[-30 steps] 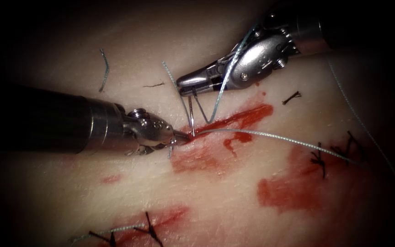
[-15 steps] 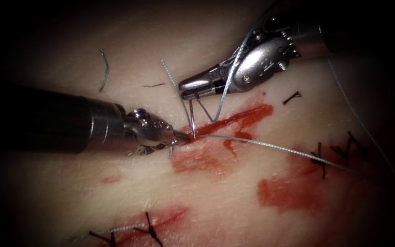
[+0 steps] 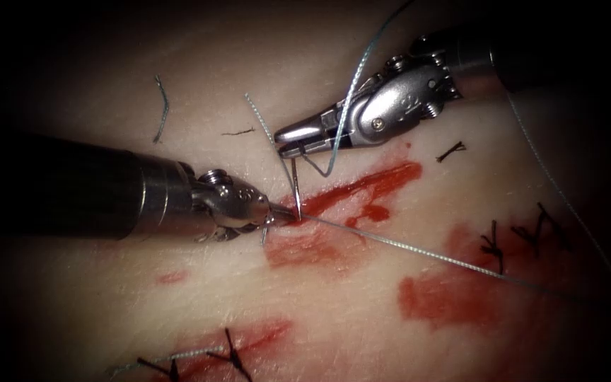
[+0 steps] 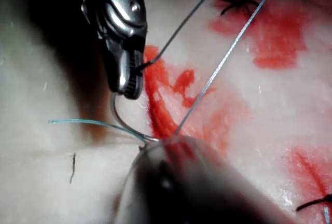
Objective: Wound Closure
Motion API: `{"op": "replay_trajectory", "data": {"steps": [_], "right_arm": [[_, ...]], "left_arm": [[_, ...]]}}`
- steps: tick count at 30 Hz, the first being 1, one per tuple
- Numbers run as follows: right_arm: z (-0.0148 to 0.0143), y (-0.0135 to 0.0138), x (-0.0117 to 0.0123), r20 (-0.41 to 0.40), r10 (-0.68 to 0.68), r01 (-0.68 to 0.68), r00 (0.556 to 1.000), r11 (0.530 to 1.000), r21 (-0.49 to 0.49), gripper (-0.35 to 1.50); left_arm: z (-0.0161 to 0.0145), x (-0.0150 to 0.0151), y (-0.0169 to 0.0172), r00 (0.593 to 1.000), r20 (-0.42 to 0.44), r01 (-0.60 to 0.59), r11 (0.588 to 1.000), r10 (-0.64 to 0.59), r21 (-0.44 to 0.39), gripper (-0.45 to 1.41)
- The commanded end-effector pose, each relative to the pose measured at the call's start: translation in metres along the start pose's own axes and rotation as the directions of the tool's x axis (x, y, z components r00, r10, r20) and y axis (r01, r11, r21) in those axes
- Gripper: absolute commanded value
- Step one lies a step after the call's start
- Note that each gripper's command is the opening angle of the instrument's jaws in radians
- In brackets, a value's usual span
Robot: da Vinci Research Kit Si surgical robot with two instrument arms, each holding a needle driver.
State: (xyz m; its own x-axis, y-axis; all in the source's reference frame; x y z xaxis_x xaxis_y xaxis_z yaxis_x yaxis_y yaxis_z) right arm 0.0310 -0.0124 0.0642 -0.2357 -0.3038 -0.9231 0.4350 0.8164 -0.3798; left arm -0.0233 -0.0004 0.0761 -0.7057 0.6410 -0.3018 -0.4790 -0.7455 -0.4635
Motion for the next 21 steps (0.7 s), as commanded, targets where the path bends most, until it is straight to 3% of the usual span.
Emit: {"op": "replay_trajectory", "data": {"steps": [1, 21], "right_arm": [[0.0007, 0.0003, -0.0004, -0.001, 0.003, -0.003, 1.000, 1.000, 0.001, -0.35], [0.0006, 0.0003, -0.0001, -0.029, 0.120, -0.120, 0.992, 0.993, 0.001, -0.35]], "left_arm": [[0.0008, 0.0000, 0.0001, 1.000, 0.001, 0.000, 1.000, 0.000, -0.001, -0.45], [0.0008, 0.0000, 0.0002, 1.000, 0.000, 0.000, 1.000, 0.000, 0.000, -0.45]]}}
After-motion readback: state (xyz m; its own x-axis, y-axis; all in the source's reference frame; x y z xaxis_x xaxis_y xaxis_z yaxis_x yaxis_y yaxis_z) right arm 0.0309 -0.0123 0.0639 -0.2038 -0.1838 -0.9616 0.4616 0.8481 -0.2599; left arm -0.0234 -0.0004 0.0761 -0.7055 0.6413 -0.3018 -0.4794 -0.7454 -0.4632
